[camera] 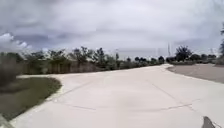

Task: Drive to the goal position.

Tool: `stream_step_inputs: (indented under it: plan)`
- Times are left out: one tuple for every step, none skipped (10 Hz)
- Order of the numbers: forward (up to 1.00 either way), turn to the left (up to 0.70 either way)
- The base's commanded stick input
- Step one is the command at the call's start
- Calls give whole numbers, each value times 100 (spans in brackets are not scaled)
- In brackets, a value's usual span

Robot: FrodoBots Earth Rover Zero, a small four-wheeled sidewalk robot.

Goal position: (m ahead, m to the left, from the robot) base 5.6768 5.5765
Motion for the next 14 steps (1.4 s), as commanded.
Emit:
stream_step_inputs:
  plan:
    - [85, 0]
    - [85, 0]
    - [85, 0]
    - [85, 0]
    - [85, 0]
    - [85, 4]
    - [85, 23]
    - [85, 34]
    - [85, 34]
    - [85, 21]
    - [85, 2]
    - [85, 1]
    - [85, 0]
    - [85, 0]
